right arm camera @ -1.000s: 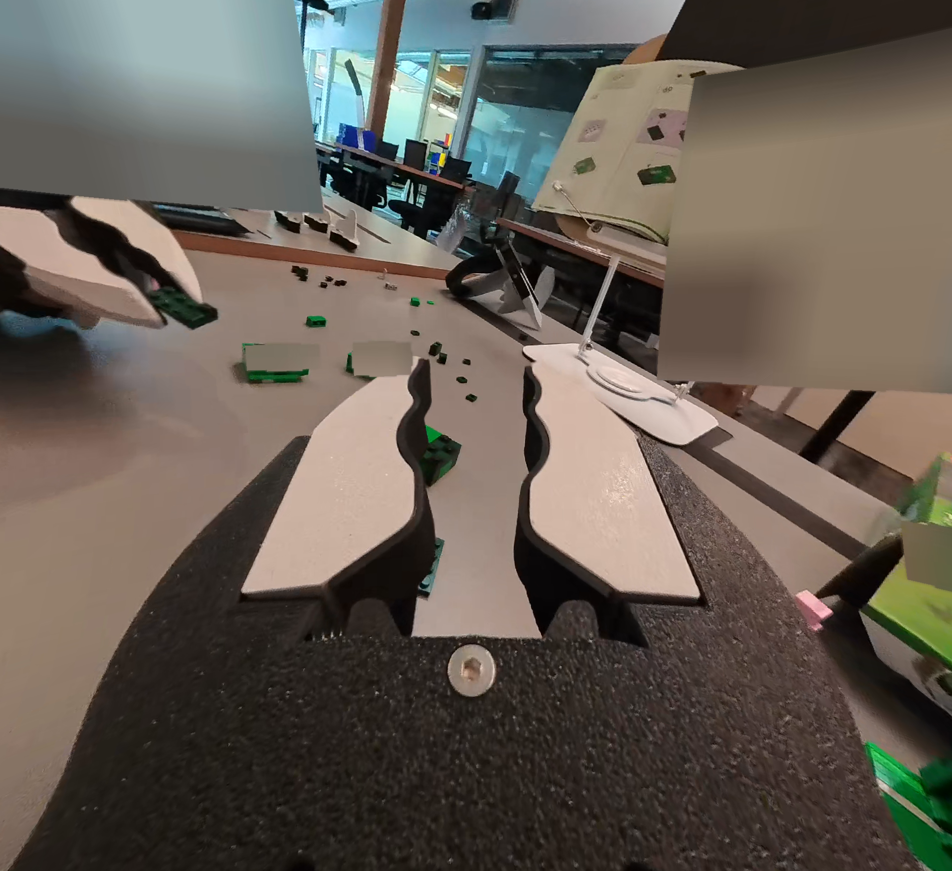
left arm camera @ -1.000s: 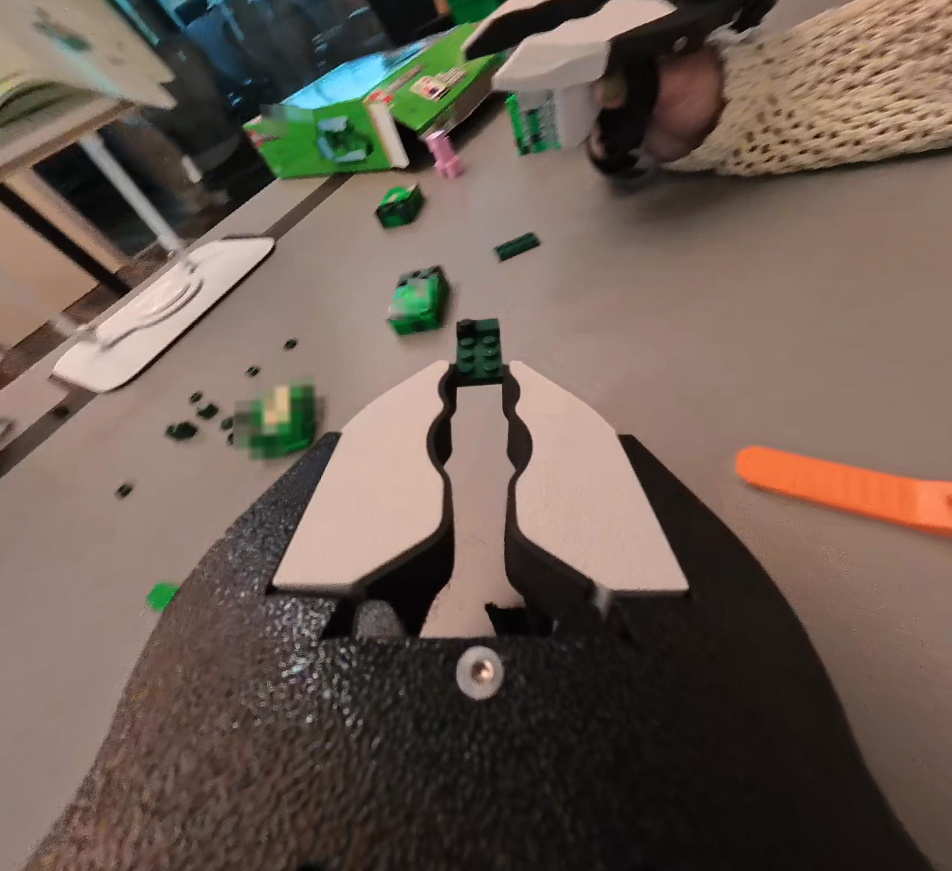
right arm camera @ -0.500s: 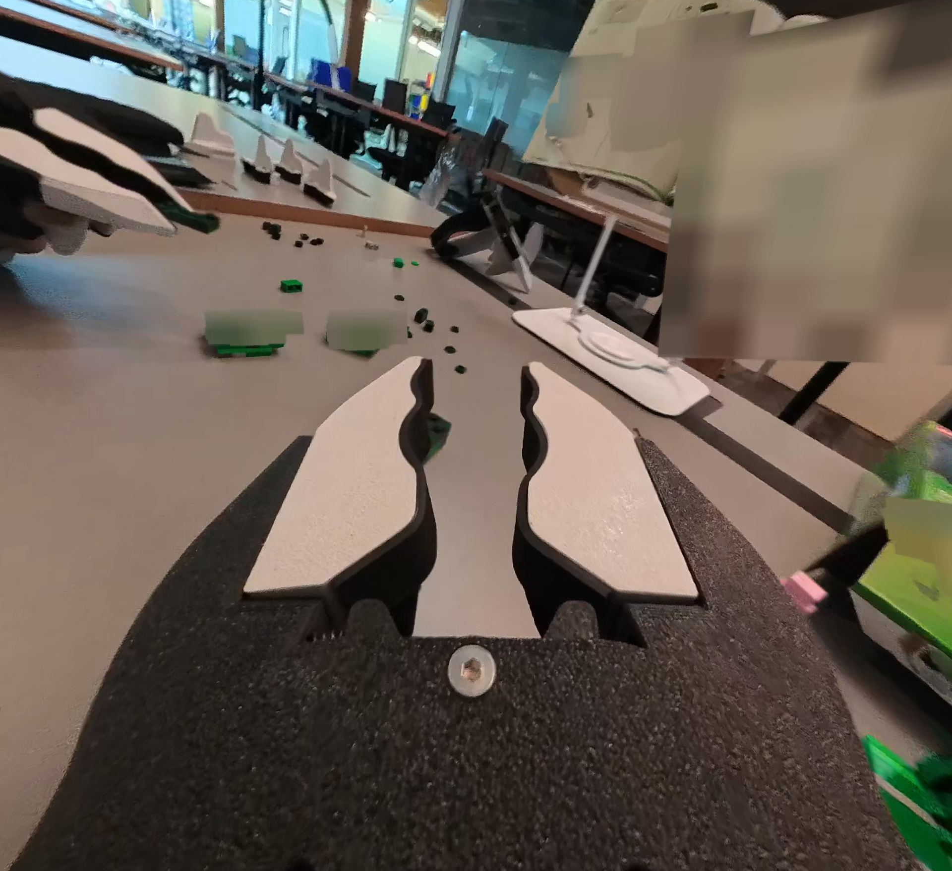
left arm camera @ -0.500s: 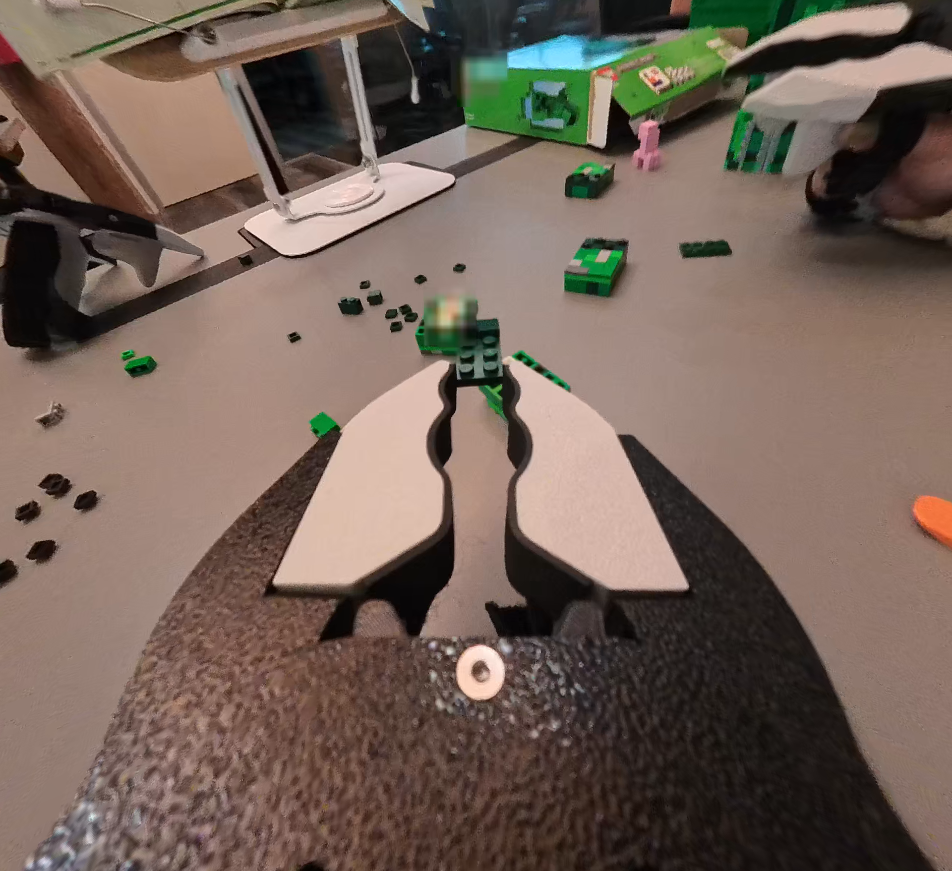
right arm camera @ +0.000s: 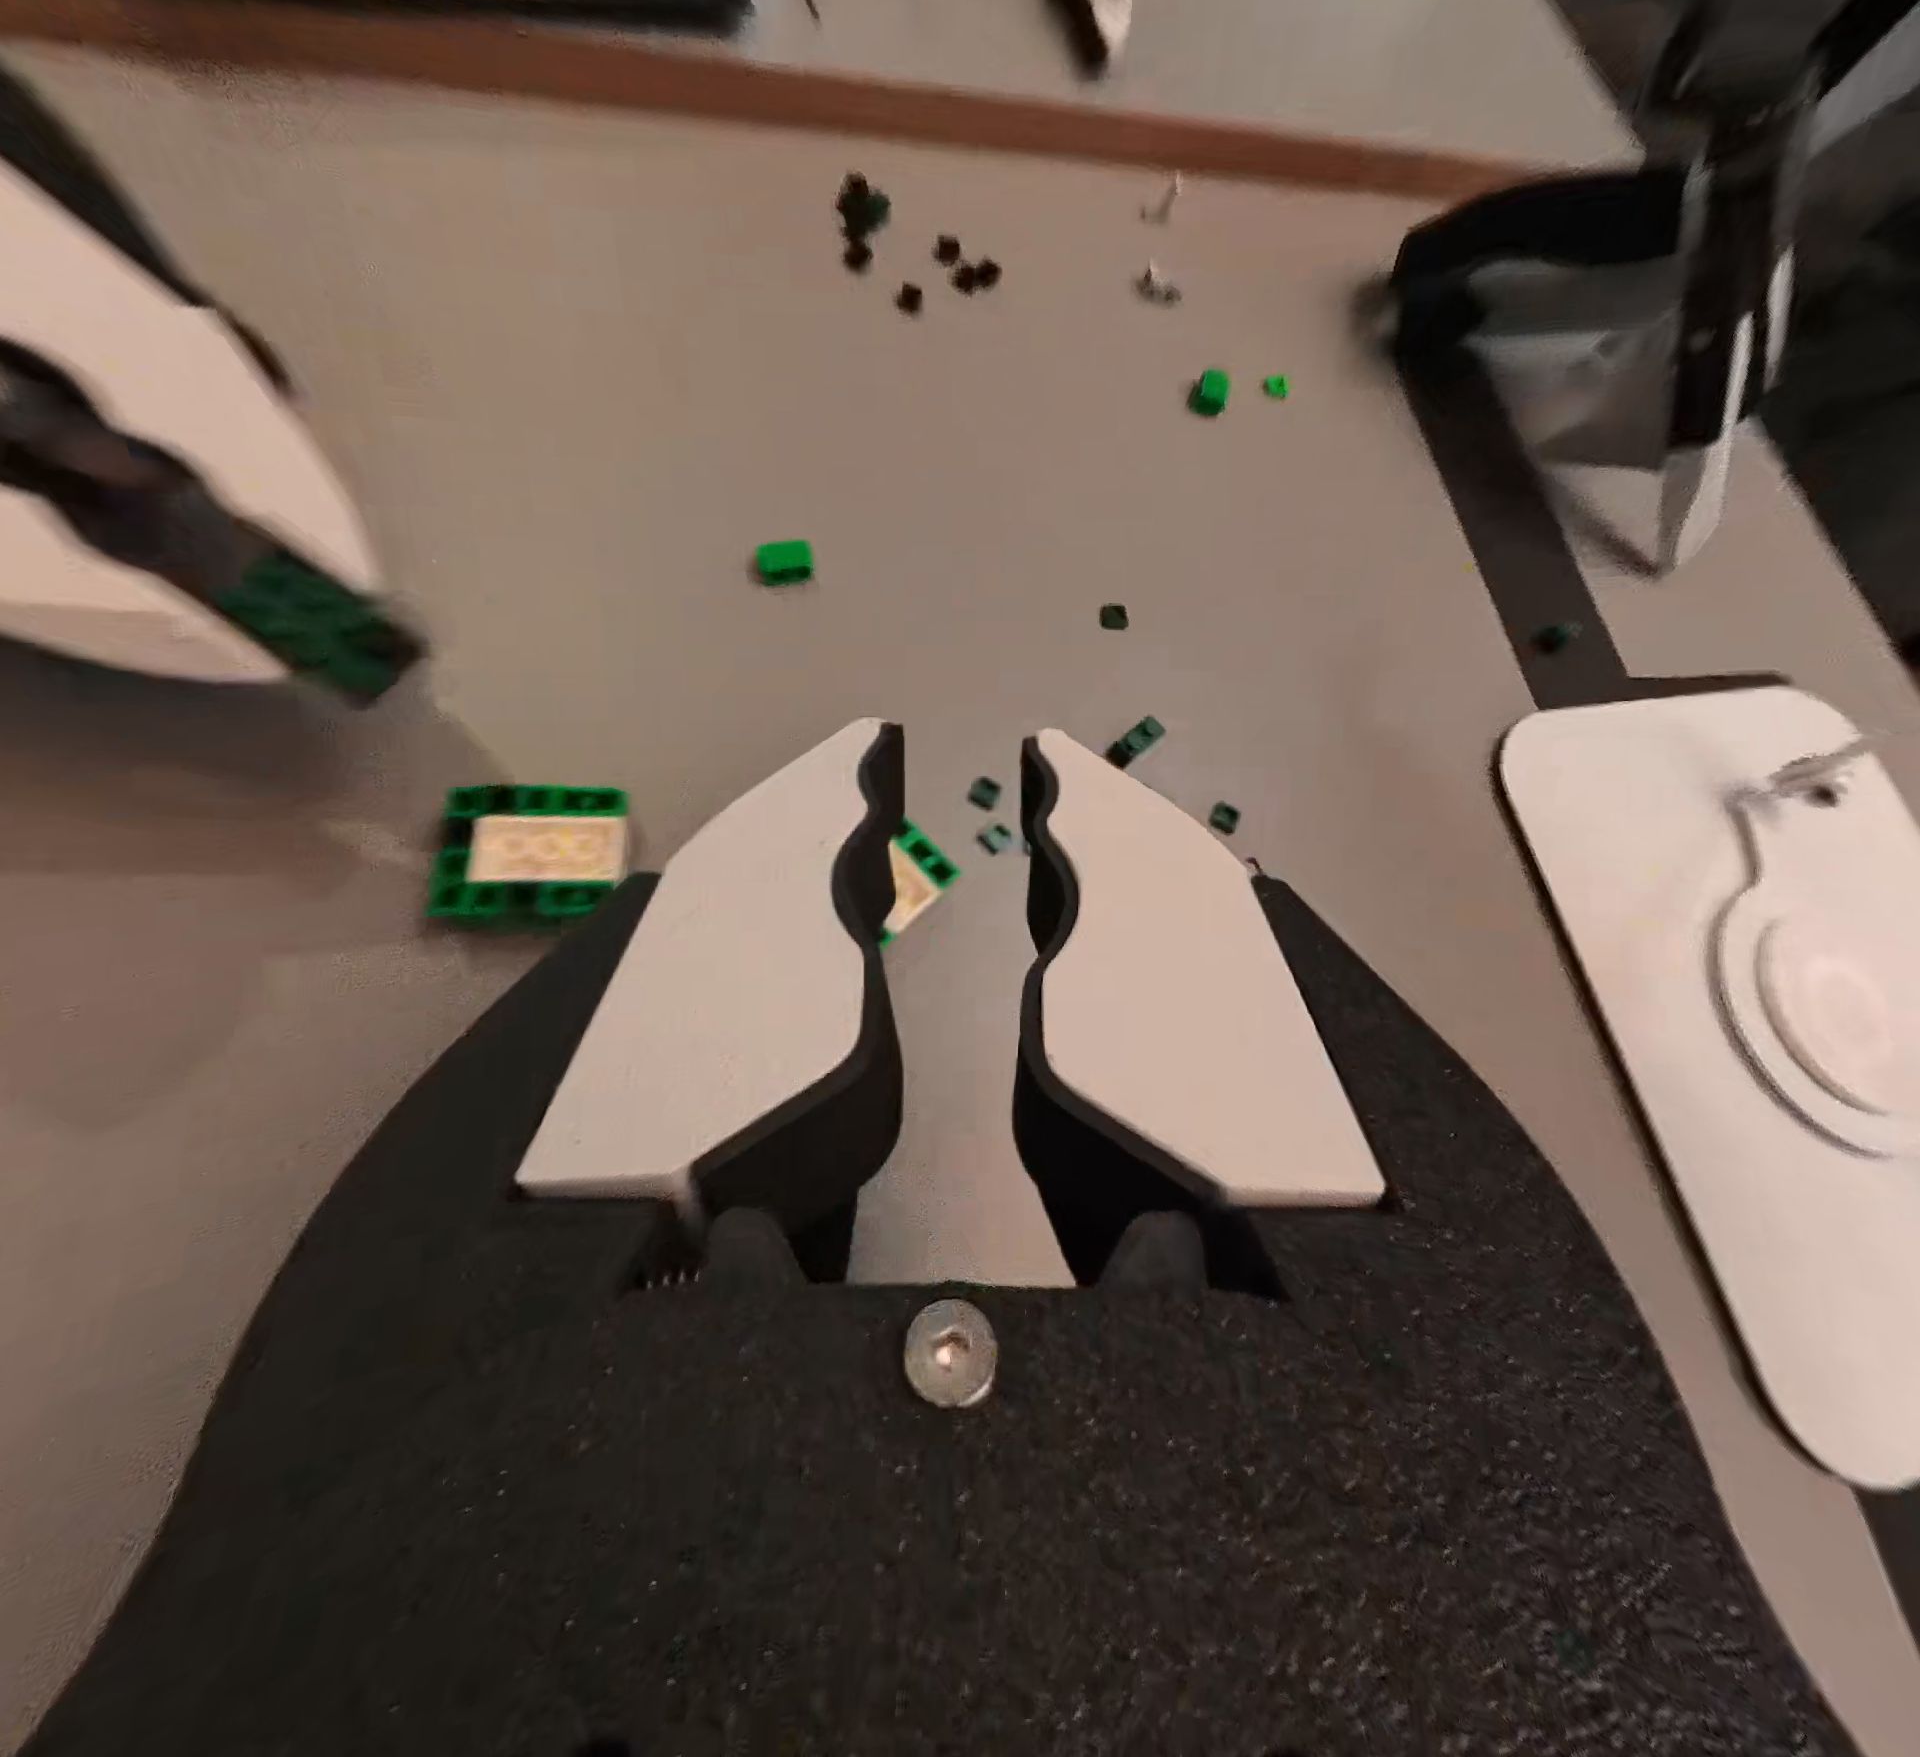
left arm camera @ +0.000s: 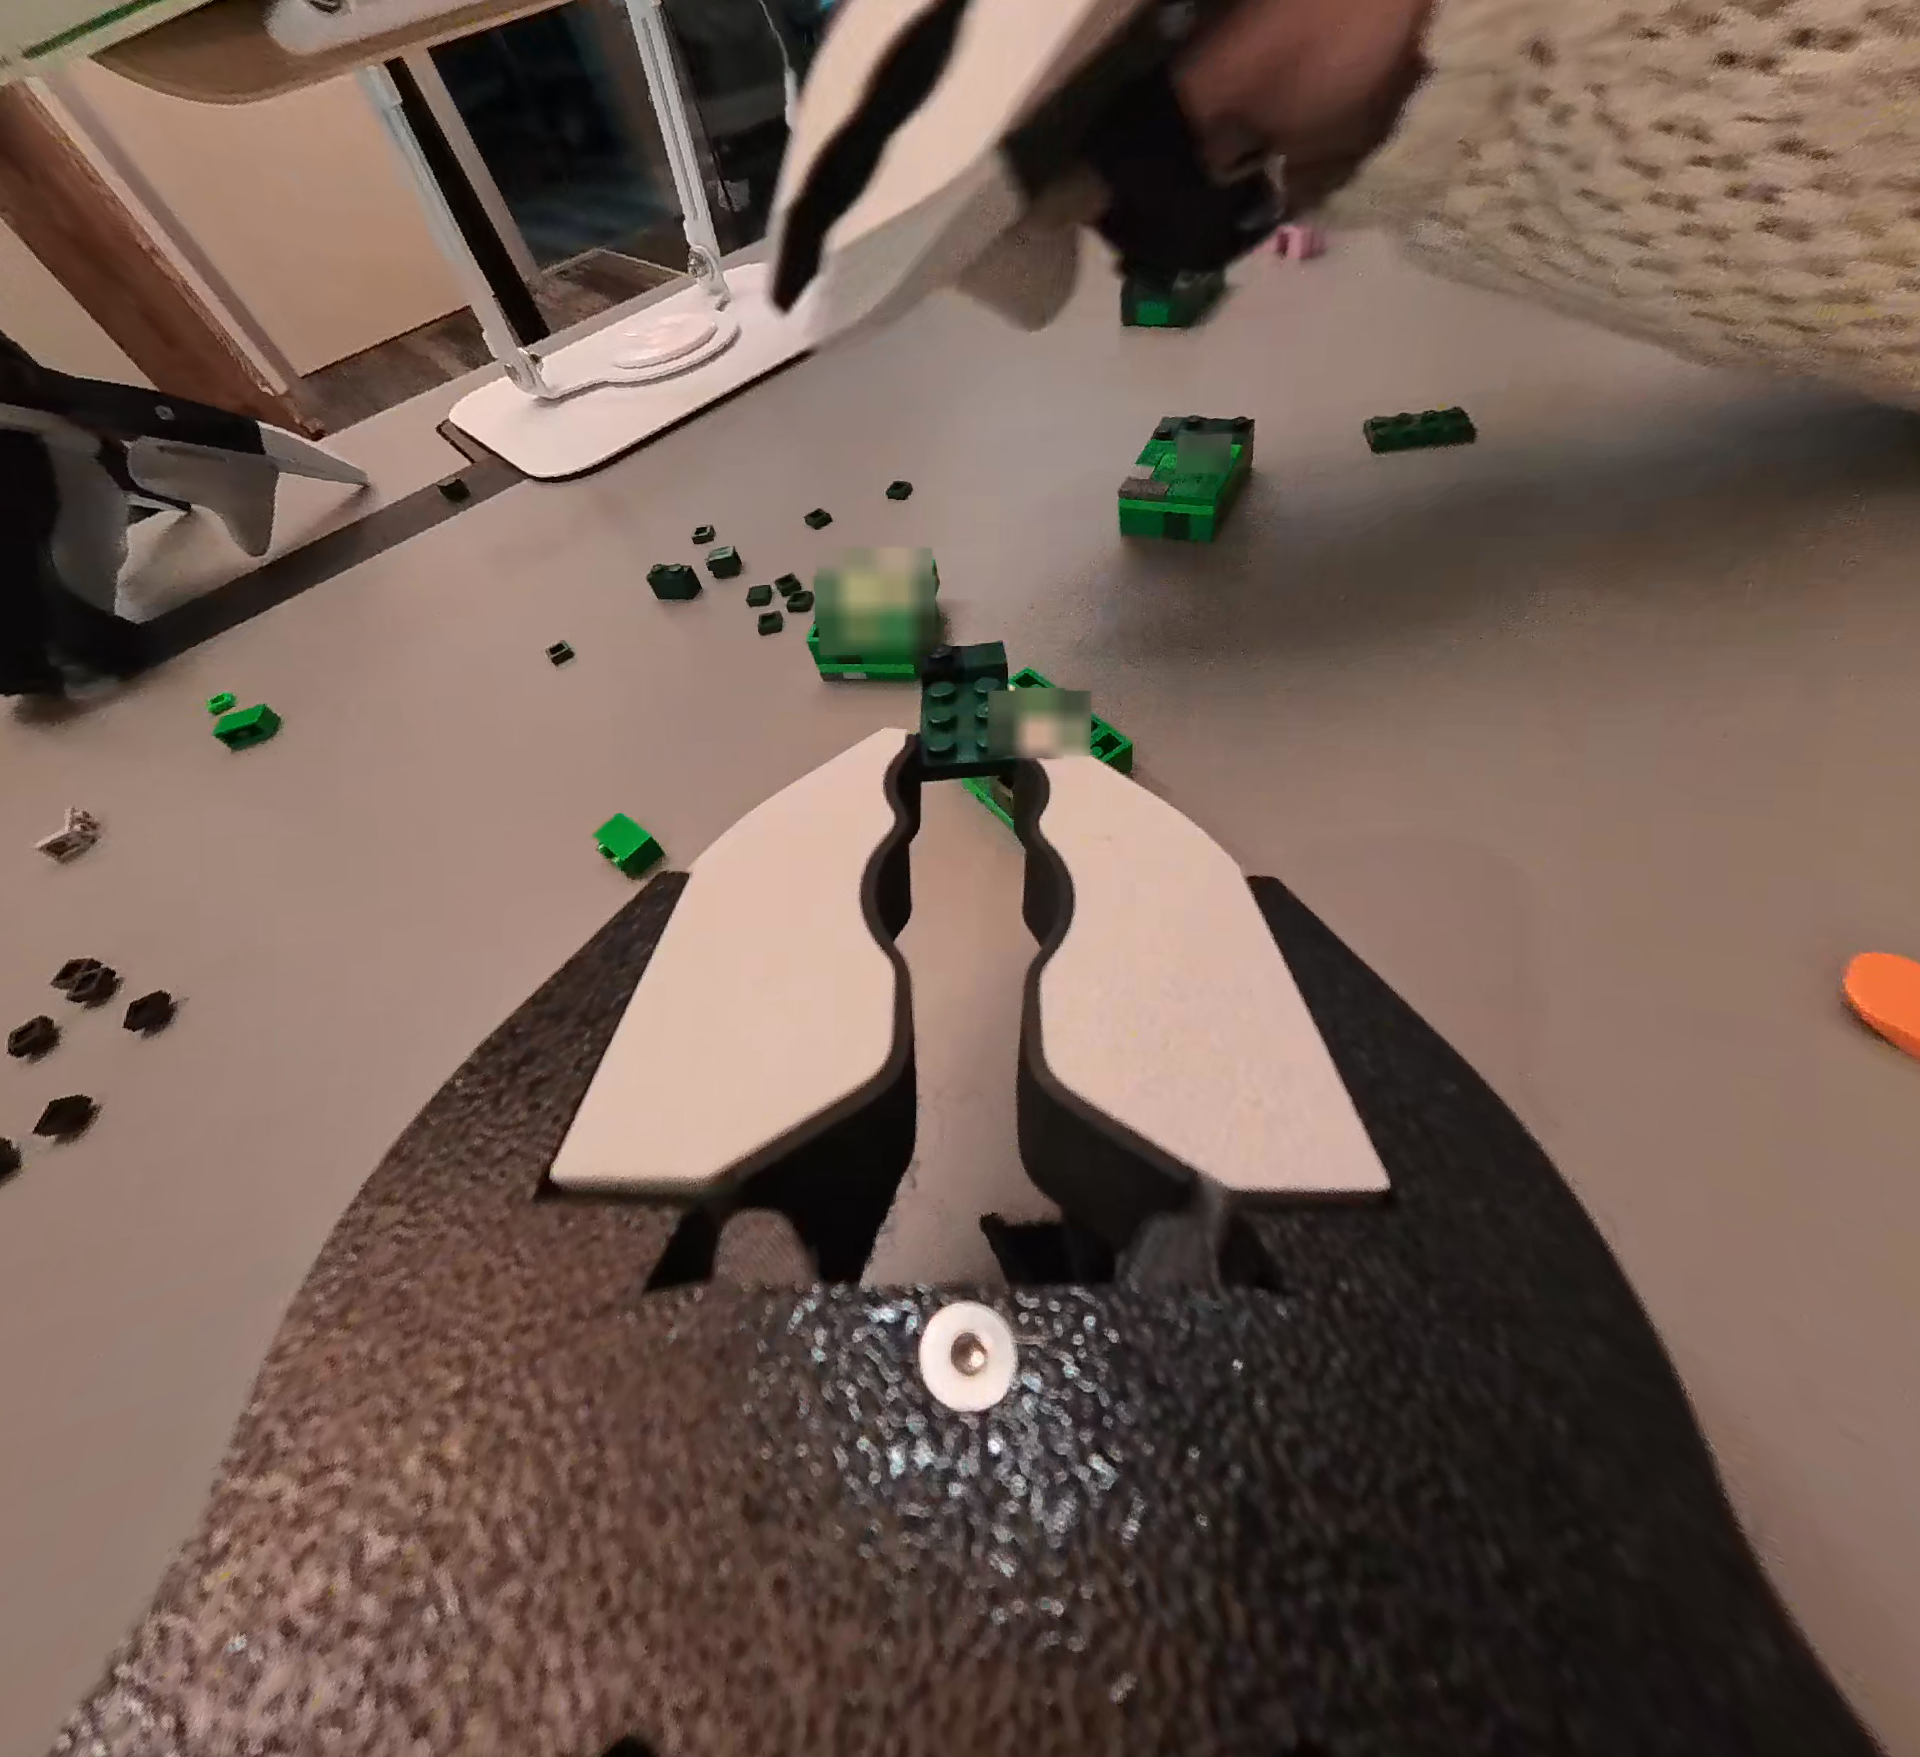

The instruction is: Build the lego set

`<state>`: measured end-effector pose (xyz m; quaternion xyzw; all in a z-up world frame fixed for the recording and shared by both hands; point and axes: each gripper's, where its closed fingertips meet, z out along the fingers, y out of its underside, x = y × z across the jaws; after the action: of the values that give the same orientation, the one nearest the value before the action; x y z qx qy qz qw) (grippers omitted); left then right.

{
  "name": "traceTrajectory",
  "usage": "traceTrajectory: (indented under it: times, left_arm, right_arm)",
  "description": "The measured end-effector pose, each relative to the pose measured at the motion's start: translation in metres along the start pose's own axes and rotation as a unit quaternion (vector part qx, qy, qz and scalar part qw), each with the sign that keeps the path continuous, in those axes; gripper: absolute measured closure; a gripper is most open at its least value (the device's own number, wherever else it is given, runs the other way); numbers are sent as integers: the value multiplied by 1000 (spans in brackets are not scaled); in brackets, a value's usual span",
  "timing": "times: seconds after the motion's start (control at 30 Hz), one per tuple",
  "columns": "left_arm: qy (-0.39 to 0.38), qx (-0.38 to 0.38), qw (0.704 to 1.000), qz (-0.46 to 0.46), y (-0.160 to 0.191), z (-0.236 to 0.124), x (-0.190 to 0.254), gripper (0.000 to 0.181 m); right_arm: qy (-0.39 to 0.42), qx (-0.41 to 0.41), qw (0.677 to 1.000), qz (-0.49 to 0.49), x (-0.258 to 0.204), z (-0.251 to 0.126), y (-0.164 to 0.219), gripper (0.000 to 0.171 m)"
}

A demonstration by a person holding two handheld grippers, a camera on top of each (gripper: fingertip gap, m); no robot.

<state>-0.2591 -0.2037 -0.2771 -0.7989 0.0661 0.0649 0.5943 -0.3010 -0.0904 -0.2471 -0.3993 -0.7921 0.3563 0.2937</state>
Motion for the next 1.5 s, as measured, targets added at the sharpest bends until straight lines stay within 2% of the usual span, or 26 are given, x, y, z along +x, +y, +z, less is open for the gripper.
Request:
traceTrajectory:
  times: [0.1,0.23,0.33,0.47,0.57,0.7,0.93,1.0,1.13,1.17,1.23,1.33,1.5]
  left_arm:
    - [2,-4,1000,4,1,1,2,165]
    - [4,-14,1000,18,3,3,5,165]
    - [5,-24,999,29,5,5,7,165]
    - [6,-29,999,33,6,6,9,165]
    - [5,-30,999,35,7,6,9,165]
    - [5,-33,999,39,7,6,10,165]
    - [5,-38,998,46,8,7,11,165]
    - [6,-38,998,45,8,7,11,165]
    - [6,-38,998,45,8,7,11,165]
    - [6,-38,998,45,8,7,11,165]
    - [6,-39,998,46,9,7,12,165]
    - [7,-41,998,47,9,7,12,165]
    - [8,-42,998,49,10,7,12,165]
  right_arm:
    - [-37,-97,993,64,28,30,8,152]
    - [-64,-198,966,153,54,56,18,152]
    - [-43,-266,940,209,74,62,31,158]
    - [-63,-354,885,295,75,62,53,159]
    - [-74,-382,873,294,72,61,60,163]
    - [-38,-399,881,250,81,58,65,163]
    - [-82,-455,866,192,55,40,84,162]
    - [-91,-442,876,169,51,40,83,162]
    - [-166,-360,913,93,27,49,59,163]
    - [-158,-362,916,77,26,50,59,165]
    - [-121,-379,912,97,29,53,61,168]
    - [-112,-370,901,198,22,62,54,162]
    - [-80,-406,886,208,24,65,62,158]
